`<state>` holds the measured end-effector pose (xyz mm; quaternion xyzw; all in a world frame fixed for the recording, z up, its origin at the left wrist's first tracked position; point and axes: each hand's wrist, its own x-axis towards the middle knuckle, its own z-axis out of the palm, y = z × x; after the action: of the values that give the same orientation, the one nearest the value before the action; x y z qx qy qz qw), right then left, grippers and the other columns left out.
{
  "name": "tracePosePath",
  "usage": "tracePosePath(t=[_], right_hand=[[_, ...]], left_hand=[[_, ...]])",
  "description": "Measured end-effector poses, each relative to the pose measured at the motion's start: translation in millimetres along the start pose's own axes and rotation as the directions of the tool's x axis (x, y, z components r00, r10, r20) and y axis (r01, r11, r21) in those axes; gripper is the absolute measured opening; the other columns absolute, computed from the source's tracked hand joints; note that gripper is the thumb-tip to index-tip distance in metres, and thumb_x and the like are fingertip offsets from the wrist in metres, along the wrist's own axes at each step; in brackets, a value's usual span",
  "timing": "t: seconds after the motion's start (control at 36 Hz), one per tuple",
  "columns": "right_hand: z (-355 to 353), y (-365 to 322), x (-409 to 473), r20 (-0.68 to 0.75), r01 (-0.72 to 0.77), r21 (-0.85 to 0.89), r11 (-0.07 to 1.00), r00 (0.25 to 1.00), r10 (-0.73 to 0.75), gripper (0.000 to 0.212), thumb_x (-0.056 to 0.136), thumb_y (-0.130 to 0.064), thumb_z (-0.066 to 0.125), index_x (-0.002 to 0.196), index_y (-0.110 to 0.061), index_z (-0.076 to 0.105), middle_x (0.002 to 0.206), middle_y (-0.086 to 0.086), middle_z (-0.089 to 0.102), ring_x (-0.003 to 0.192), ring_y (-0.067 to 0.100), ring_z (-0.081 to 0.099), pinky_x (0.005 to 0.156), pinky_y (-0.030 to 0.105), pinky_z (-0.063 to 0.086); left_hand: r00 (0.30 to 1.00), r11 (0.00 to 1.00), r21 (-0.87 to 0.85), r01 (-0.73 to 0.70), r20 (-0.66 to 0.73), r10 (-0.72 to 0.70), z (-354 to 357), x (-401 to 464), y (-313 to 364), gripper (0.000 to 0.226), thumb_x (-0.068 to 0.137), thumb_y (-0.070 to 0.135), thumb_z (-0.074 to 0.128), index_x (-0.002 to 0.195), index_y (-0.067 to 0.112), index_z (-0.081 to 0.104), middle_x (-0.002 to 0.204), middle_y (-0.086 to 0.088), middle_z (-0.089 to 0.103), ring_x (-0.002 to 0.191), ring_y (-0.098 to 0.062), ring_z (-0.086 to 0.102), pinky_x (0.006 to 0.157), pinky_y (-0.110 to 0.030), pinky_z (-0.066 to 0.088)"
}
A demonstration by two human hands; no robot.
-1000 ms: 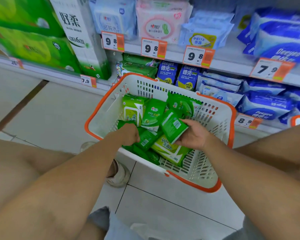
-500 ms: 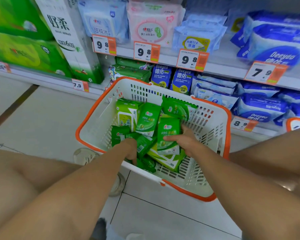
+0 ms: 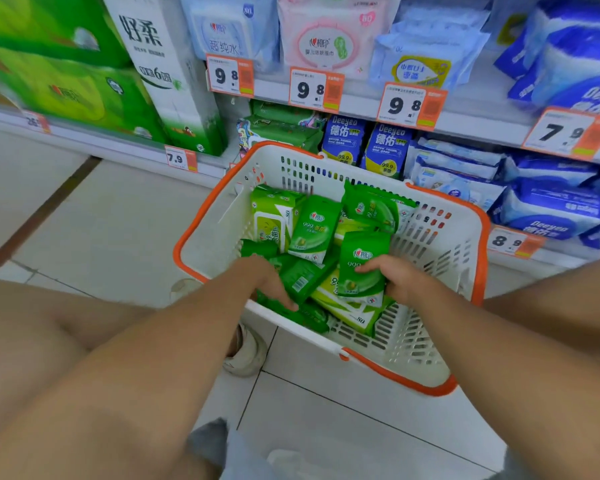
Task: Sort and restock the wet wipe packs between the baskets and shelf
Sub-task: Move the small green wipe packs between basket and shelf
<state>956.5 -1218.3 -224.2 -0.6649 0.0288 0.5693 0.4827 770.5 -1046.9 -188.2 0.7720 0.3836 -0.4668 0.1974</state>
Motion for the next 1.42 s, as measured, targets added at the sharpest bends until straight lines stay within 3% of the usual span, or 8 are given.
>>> tracePosePath(t=[0.11, 0.31, 0.44, 0.64, 0.78, 0.92, 1.22, 1.42], right_hand=[[0.7, 17.9, -0.3, -0.005, -0.013, -0.034, 0.999, 1.000, 0.013, 0.051, 0.072, 0.013, 0.076, 0.119, -0.003, 0.064, 0.103, 0.015, 0.075, 0.088, 0.031, 0.074, 0.067, 0.037, 0.059], [2.5, 15.1, 2.3, -0.031, 0.025, 0.089, 0.996, 0.999, -0.022, 0.049, 0.074, 0.012, 0.075, 0.119, -0.004, 0.064, 0.106, 0.013, 0.074, 0.089, 0.029, 0.073, 0.069, 0.039, 0.059], [9.9, -18.7, -10.3, 0.255, 0.084, 0.141, 0.986, 0.960, -0.119, 0.048, 0.073, 0.003, 0.071, 0.120, -0.007, 0.067, 0.119, 0.013, 0.072, 0.110, 0.030, 0.069, 0.101, 0.046, 0.049], [36.8, -48.1, -20.0, 0.470, 0.194, 0.052, 0.980, 0.861, -0.195, 0.073, 0.062, -0.014, 0.085, 0.130, -0.006, 0.060, 0.128, 0.015, 0.067, 0.120, 0.030, 0.063, 0.105, 0.045, 0.044], [42.6, -45.9, -28.4, 0.378, 0.196, 0.130, 0.972, 0.896, -0.231, 0.042, 0.077, -0.008, 0.072, 0.118, -0.007, 0.066, 0.120, 0.015, 0.071, 0.107, 0.027, 0.070, 0.097, 0.043, 0.052], [53.8, -46.8, -35.4, 0.348, 0.196, 0.202, 0.960, 0.902, -0.257, 0.046, 0.076, -0.013, 0.073, 0.121, -0.009, 0.065, 0.120, 0.013, 0.071, 0.108, 0.028, 0.070, 0.091, 0.041, 0.055], [67.5, -84.0, -51.3, 0.356, 0.162, 0.474, 0.866, 0.864, -0.356, 0.046, 0.083, -0.035, 0.070, 0.122, -0.010, 0.066, 0.125, 0.018, 0.068, 0.111, 0.033, 0.068, 0.096, 0.050, 0.051], [91.4, -95.9, -57.1, 0.244, 0.265, 0.346, 0.900, 0.901, -0.359, 0.042, 0.097, -0.032, 0.060, 0.129, -0.005, 0.061, 0.118, 0.016, 0.071, 0.107, 0.032, 0.070, 0.089, 0.048, 0.056]], left_hand=[[0.990, 0.992, 0.112, -0.056, -0.124, 0.070, 27.5, 7.0, 26.8, 0.083, 0.081, 0.057, 0.071, 0.139, 0.003, 0.048, 0.140, -0.014, 0.051, 0.125, -0.033, 0.052, 0.105, -0.045, 0.046], [0.975, 0.854, -0.504, -0.127, -0.222, 0.014, 8.2, 15.7, 9.8, 0.029, 0.082, 0.016, 0.078, 0.108, 0.004, 0.071, 0.098, -0.009, 0.072, 0.077, -0.019, 0.065, 0.065, -0.028, 0.056], [0.999, 0.240, -0.970, -0.051, -0.046, 0.025, -46.4, -1.2, -10.6, 0.018, 0.092, 0.004, 0.065, 0.105, 0.004, 0.052, 0.084, -0.009, 0.055, 0.065, -0.013, 0.053, 0.040, -0.019, 0.049], [0.988, -0.340, -0.940, 0.029, -0.025, 0.155, -80.5, -40.9, -17.1, 0.021, 0.105, 0.009, 0.036, 0.089, 0.003, 0.049, 0.057, -0.012, 0.052, 0.044, -0.016, 0.053, 0.037, -0.019, 0.046], [0.980, -0.334, -0.934, -0.126, -0.170, 0.104, -79.8, -36.9, -4.5, 0.029, 0.098, 0.034, 0.058, 0.089, 0.006, 0.057, 0.062, -0.003, 0.053, 0.046, -0.010, 0.049, 0.040, -0.019, 0.044], [0.923, -0.029, -0.936, -0.350, -0.350, 0.163, -63.9, -30.1, 0.9, 0.088, 0.066, 0.072, 0.074, 0.135, 0.021, 0.054, 0.125, 0.000, 0.066, 0.109, -0.020, 0.066, 0.091, -0.042, 0.055], [0.879, -0.642, -0.766, -0.040, -0.332, 0.341, -50.2, -43.0, -7.3, 0.028, 0.098, 0.020, 0.041, 0.108, 0.004, 0.061, 0.077, -0.006, 0.062, 0.051, -0.012, 0.058, 0.043, -0.018, 0.048], [0.854, -0.530, -0.842, -0.101, -0.346, 0.388, -50.8, -53.3, 19.7, 0.056, 0.101, 0.050, 0.041, 0.138, 0.010, 0.055, 0.139, -0.021, 0.055, 0.129, -0.035, 0.053, 0.109, -0.049, 0.038]])
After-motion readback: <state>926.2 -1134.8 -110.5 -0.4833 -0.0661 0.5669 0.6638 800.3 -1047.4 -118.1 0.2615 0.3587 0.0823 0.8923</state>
